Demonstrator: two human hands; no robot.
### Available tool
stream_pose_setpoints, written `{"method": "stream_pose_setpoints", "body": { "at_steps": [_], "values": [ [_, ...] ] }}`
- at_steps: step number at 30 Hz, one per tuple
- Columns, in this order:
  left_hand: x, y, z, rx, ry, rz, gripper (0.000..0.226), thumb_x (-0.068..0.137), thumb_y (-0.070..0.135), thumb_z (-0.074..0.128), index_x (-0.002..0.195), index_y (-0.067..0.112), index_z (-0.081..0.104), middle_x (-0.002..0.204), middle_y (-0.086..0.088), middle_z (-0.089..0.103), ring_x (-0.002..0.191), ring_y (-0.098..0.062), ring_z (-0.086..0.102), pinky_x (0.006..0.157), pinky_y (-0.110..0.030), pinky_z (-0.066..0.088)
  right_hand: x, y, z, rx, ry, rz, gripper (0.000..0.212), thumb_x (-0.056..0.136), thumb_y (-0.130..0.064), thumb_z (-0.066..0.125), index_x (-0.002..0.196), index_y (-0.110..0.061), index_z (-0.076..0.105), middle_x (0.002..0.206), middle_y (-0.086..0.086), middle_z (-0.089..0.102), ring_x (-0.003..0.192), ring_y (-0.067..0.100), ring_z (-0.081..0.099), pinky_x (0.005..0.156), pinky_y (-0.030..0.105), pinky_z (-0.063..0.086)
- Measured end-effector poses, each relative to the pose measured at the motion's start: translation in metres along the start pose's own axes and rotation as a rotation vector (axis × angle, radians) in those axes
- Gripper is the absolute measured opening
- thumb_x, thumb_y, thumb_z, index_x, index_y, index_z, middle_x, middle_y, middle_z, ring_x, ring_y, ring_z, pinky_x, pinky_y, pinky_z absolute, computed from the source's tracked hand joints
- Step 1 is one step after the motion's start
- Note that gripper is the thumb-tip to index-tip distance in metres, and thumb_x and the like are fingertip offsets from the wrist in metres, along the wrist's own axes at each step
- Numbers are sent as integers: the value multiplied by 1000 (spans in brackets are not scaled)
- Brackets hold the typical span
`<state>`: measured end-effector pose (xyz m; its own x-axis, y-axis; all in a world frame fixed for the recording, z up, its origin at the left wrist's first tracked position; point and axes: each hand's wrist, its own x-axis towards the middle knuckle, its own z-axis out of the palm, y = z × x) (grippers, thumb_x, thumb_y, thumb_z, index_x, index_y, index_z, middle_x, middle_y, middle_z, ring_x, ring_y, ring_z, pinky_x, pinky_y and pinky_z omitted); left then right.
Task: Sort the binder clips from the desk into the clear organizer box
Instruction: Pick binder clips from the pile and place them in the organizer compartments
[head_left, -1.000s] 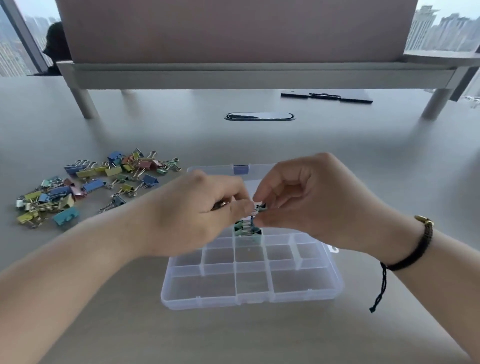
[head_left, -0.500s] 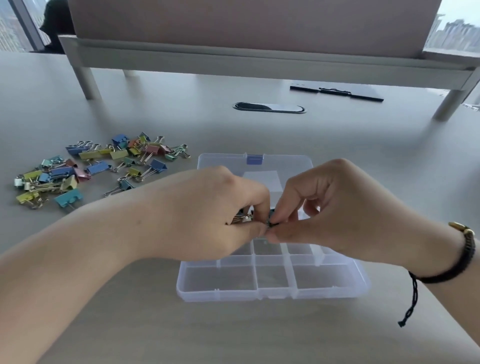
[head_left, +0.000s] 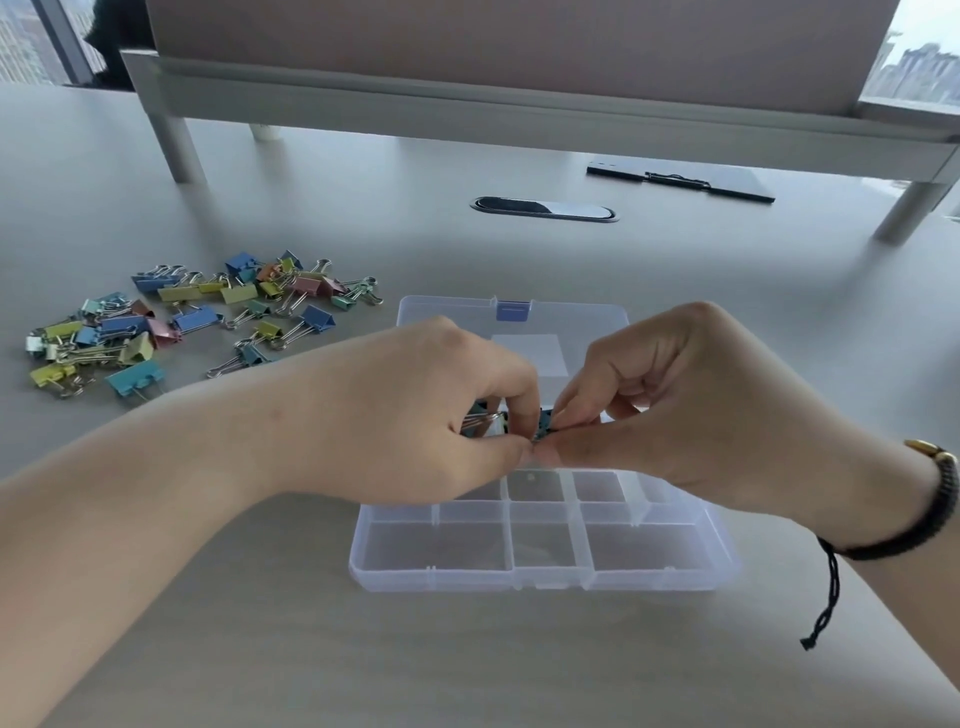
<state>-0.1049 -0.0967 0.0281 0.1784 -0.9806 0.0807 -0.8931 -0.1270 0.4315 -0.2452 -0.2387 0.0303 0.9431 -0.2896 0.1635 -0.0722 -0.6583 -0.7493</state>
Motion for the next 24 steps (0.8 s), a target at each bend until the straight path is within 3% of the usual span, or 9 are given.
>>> {"method": "stream_pose_setpoints", "body": {
  "at_steps": [6,10,12,14,17,21,24],
  "values": [
    [1,0,1,5,28,19,7,83,40,64,83,33,66,65,7,58,63,-7,55,55,-16,41,0,-1,-1,28,-43,24,19,59,-33,89,64,-19,77,71,-6,76,50,2,49,53,17,40],
    [0,1,-1,3,69,32,8,81,36,69,77,30,67,69,11,61,59,-8,55,50,-14,40,0,-1,-1,40,-44,25,18,59,-28,89,64,-15,77,69,-5,76,45,1,51,50,9,37],
    [-1,3,-2,-2,62,22,8,80,36,69,77,29,67,75,16,62,59,-8,55,51,-13,40,-1,0,-1,36,-53,27,17,59,-26,90,63,-16,76,70,-5,76,46,1,51,50,12,38],
    [-2,3,-1,-5,59,23,9,80,36,70,76,28,67,72,13,62,58,-9,55,50,-14,40,0,1,0,-11,-64,21,15,60,-27,89,62,-20,76,71,-7,75,50,5,50,51,25,42],
    [-1,4,1,0,64,0,12,77,37,69,72,27,66,63,7,61,58,-12,55,50,-19,41,0,2,2,-99,-50,11,14,58,-35,86,64,-28,75,72,-6,74,60,30,54,54,40,47],
    [0,7,2,-3,88,-96,16,74,42,71,70,28,65,65,7,62,59,-10,57,53,-19,43,-2,0,3,-150,-27,16,14,58,-38,83,66,-31,74,69,-1,71,61,33,57,51,41,49],
    [3,7,3,-24,95,-170,17,74,40,74,69,27,65,62,2,64,49,-6,54,46,-14,40,-2,-1,6,-179,-9,46,17,57,-41,80,64,-27,72,65,3,68,56,30,56,44,35,46]
  ]
}}
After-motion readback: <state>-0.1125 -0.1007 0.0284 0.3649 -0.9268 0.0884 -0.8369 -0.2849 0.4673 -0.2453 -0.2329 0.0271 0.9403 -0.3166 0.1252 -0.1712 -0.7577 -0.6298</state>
